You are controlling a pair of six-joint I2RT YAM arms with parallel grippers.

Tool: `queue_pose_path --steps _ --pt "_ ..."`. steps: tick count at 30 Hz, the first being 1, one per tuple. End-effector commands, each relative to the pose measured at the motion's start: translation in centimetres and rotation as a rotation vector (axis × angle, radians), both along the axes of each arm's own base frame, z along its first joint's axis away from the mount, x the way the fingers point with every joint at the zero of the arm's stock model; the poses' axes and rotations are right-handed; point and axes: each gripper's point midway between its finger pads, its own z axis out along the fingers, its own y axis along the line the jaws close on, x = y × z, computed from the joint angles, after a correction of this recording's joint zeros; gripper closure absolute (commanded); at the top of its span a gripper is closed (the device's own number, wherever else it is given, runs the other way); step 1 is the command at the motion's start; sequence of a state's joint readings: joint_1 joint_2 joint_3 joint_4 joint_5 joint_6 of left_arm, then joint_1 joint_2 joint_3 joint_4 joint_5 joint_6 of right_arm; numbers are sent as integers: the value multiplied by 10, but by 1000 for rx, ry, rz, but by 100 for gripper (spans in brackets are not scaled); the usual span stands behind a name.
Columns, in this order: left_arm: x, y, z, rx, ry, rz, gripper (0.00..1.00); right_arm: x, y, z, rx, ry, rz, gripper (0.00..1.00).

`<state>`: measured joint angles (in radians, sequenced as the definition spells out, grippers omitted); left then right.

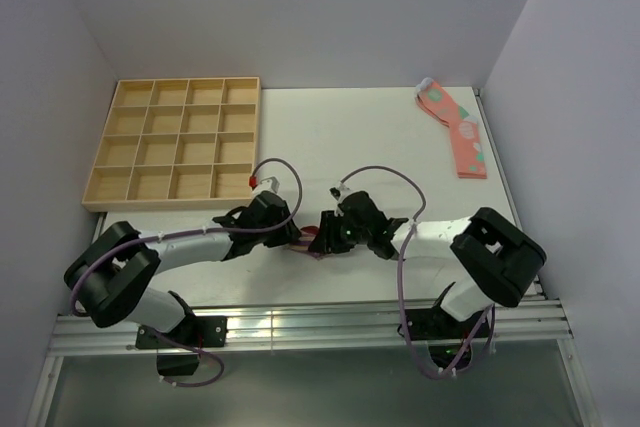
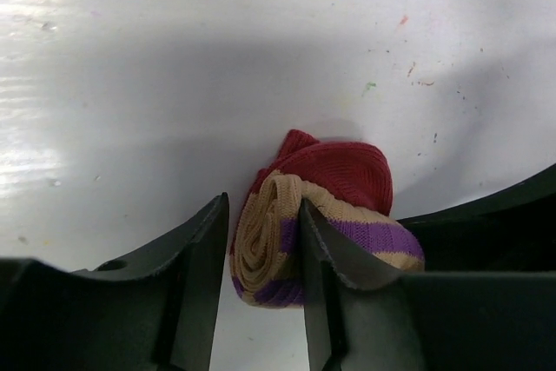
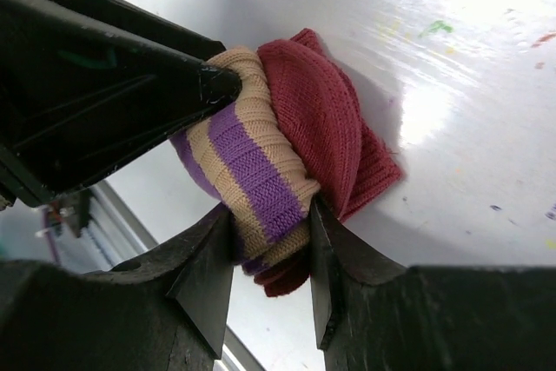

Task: Roll the socks
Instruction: Roll the sock at the center of the board.

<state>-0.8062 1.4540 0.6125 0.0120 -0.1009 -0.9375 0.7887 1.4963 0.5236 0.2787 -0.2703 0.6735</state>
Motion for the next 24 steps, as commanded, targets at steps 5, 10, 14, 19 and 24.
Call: queue_pose_path --steps 5,10,14,19,24 --pt "-44 36 -23 79 112 22 52 -13 -33 -60 -162 201 -104 99" --pt "-38 39 -2 4 37 74 46 -13 -34 -69 -191 249 -123 100" --pt "-37 42 3 -30 4 97 27 -14 -35 -73 -208 274 -132 100" --pt "-40 42 6 -77 -24 104 26 -16 -35 -82 -227 320 -127 100" --pt "-42 35 15 -155 -57 137 26 -20 -32 -86 -191 368 -123 100"
